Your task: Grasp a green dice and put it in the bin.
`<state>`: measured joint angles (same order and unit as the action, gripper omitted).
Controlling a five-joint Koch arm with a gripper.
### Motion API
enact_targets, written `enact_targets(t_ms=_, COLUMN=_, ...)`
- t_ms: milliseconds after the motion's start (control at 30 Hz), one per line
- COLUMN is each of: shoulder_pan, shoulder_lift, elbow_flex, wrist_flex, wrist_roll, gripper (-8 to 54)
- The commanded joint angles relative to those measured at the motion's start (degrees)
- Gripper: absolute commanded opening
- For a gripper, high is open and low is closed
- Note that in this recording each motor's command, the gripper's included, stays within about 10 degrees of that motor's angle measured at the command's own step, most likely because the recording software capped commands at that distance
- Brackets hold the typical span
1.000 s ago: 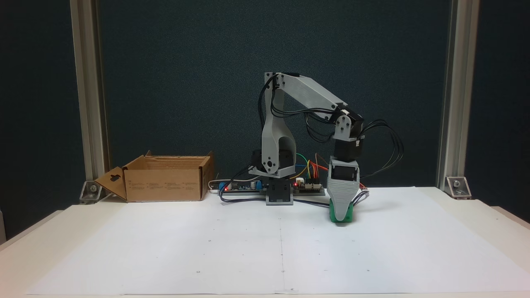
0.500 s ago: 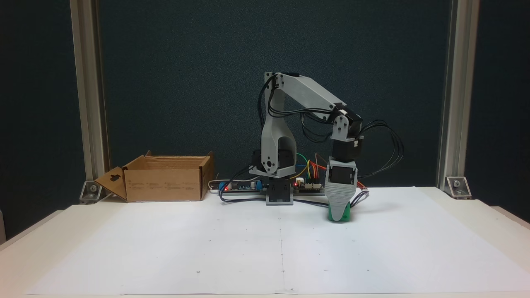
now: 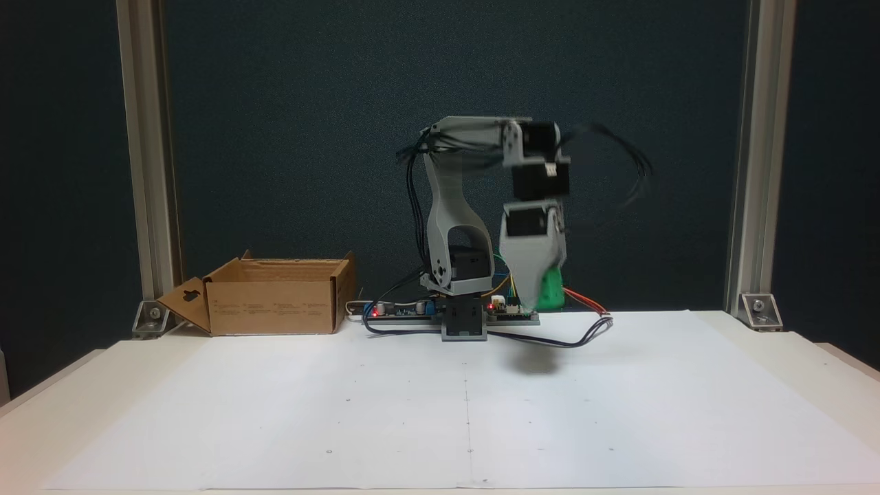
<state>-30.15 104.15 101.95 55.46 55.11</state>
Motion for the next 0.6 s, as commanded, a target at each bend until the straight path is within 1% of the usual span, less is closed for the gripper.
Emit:
enact_targets(t_ms=0, shoulder_pan=4.7, shoulder_lift=1.5, elbow_flex=-9.1, wrist_flex=9.3, wrist_roll=-9.6, gripper=11.9)
enact_targets(t_ms=100, shoulder_pan=9.6, shoulder_lift=1.4, elbow_flex=-20.0, wrist_flex=18.6, wrist_roll=-14.4, gripper=11.9)
enact_targets(t_ms=167, shoulder_pan=13.4, shoulder_lift=0.6, elbow_flex=-22.9, wrist_flex=24.4, wrist_roll=-17.5, gripper=11.9)
enact_targets(t_ms=300, shoulder_pan=24.2, shoulder_lift=0.5, elbow_flex=-24.1, wrist_flex=25.6, wrist_roll=-24.2, gripper=11.8)
enact_targets(t_ms=567, shoulder_pan=56.5, shoulder_lift=-3.8, elbow_flex=-24.3, wrist_flex=24.3, wrist_roll=-39.2, gripper=11.8)
